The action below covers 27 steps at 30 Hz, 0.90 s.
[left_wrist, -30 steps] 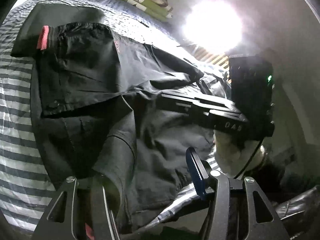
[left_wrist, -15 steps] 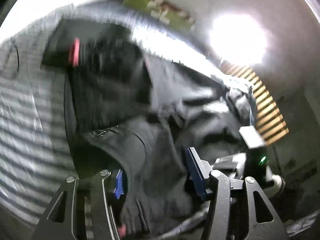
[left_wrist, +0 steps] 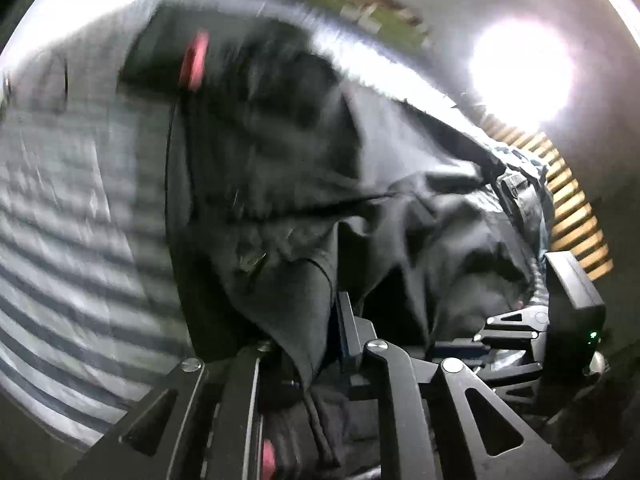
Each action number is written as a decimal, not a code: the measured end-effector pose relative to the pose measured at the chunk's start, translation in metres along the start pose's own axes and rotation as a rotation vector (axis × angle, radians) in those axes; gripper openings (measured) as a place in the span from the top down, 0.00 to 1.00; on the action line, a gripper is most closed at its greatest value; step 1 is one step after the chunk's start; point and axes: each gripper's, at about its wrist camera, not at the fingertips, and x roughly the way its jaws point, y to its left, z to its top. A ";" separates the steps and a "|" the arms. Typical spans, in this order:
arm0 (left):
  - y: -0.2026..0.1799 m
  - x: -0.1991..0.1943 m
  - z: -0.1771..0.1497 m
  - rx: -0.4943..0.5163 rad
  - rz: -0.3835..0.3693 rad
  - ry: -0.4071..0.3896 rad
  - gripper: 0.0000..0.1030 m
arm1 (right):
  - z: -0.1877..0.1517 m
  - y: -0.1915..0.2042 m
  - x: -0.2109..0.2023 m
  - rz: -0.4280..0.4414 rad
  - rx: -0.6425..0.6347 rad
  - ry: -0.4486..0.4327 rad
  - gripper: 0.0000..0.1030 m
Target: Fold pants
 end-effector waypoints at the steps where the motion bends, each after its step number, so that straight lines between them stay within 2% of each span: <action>1: 0.010 0.004 0.002 -0.038 -0.002 0.013 0.86 | 0.001 -0.001 0.000 0.002 0.005 0.002 0.88; 4: 0.025 0.003 0.013 -0.091 -0.015 -0.014 0.77 | 0.003 0.001 -0.004 0.003 0.011 0.009 0.88; 6: 0.027 -0.004 0.022 -0.111 -0.072 -0.048 0.66 | 0.004 0.004 -0.007 0.021 0.003 0.005 0.88; 7: 0.022 -0.007 0.030 -0.093 -0.094 -0.060 0.66 | 0.005 0.005 -0.008 0.029 0.001 0.003 0.88; 9: 0.013 -0.008 0.038 -0.067 -0.093 -0.071 0.68 | 0.009 0.008 -0.005 0.022 -0.009 0.009 0.88; 11: -0.001 -0.016 0.039 -0.028 -0.075 -0.111 0.78 | 0.008 0.010 0.003 0.002 -0.014 0.020 0.88; 12: -0.009 -0.021 0.036 0.010 -0.060 -0.136 0.79 | 0.007 0.011 0.004 -0.005 -0.016 0.015 0.88; 14: -0.019 -0.028 0.022 0.091 0.020 -0.171 0.79 | 0.004 0.012 0.002 -0.007 -0.033 0.005 0.88; 15: -0.013 -0.023 0.016 0.086 0.051 -0.143 0.78 | 0.003 0.011 0.002 -0.003 -0.033 0.004 0.88; 17: 0.020 -0.002 0.006 -0.008 0.159 0.003 0.78 | 0.002 0.008 0.001 0.010 -0.022 0.004 0.88; 18: 0.034 0.004 0.002 -0.062 0.160 0.039 0.85 | 0.003 0.008 0.001 0.011 -0.022 0.009 0.88; 19: 0.045 -0.005 0.002 -0.108 0.137 -0.002 0.82 | 0.004 0.008 0.001 0.007 -0.023 0.014 0.88; 20: 0.047 -0.011 0.005 -0.119 0.167 0.001 0.81 | 0.005 0.008 -0.001 -0.004 -0.027 0.015 0.88; 22: 0.044 -0.029 0.009 -0.103 0.201 -0.066 0.77 | 0.008 0.011 -0.008 -0.019 -0.031 -0.005 0.88; 25: 0.025 -0.046 0.016 -0.056 0.155 -0.119 0.72 | 0.013 0.017 -0.025 0.062 -0.021 -0.105 0.87; 27: 0.009 -0.048 0.022 -0.004 0.162 -0.135 0.70 | 0.021 0.026 -0.029 0.108 -0.009 -0.174 0.81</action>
